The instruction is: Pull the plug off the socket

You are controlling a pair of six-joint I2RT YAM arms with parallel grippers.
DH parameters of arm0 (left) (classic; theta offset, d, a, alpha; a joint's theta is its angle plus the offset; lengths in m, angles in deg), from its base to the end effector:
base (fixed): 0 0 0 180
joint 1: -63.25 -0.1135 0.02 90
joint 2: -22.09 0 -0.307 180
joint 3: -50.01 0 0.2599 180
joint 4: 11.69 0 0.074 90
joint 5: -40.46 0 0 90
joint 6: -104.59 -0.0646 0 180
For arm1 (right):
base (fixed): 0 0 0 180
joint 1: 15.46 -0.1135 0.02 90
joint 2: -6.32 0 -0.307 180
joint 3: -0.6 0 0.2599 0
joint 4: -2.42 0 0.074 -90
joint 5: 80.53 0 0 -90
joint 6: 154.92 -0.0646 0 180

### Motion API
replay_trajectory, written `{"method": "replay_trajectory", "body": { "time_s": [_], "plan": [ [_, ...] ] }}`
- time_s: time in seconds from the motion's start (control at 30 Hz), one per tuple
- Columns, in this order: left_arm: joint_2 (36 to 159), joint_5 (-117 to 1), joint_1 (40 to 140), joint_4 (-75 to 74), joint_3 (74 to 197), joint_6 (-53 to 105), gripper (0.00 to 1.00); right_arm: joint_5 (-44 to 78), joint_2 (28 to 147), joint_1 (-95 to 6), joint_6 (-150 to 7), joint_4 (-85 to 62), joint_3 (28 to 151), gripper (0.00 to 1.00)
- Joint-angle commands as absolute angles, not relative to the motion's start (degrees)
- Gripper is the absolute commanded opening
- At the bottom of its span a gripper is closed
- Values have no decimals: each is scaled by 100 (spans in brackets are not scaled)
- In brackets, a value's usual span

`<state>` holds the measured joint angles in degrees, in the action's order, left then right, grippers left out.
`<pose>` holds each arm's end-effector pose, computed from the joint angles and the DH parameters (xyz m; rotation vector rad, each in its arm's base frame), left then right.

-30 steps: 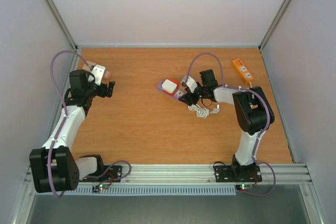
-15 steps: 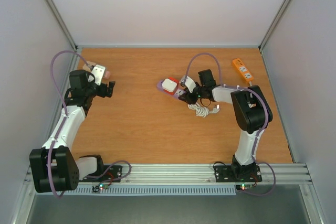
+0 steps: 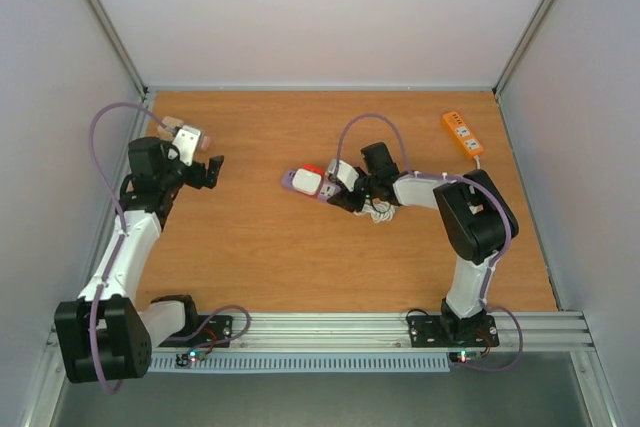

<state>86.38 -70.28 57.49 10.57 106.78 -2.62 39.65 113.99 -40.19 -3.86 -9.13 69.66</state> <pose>0.2621 0.0034 0.2893 0.4199 2.0131 -0.1306 0.3492 0.1966 0.1441 -1.7364 1.5376 0.3306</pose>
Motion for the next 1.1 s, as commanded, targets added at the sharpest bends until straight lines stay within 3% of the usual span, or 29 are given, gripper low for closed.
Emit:
{"method": "replay_trajectory", "body": {
  "time_s": [0.0,0.23,0.53,1.07],
  "plan": [
    [8271,-7451,5746,731,10625,-245,100,3970,11277,-4369,40,-1593,6678,39],
    [7890,-8122,5745,1326,10603,-618,100,4219,10971,-4595,64,-2178,6586,38],
    [7675,-9461,5796,3372,10729,-2664,100,3997,10848,-5088,-54,-2506,6336,38],
    [7401,-9528,7279,3591,10076,-4019,100,4258,10749,-5502,-92,-3256,6120,40]
  ]
}}
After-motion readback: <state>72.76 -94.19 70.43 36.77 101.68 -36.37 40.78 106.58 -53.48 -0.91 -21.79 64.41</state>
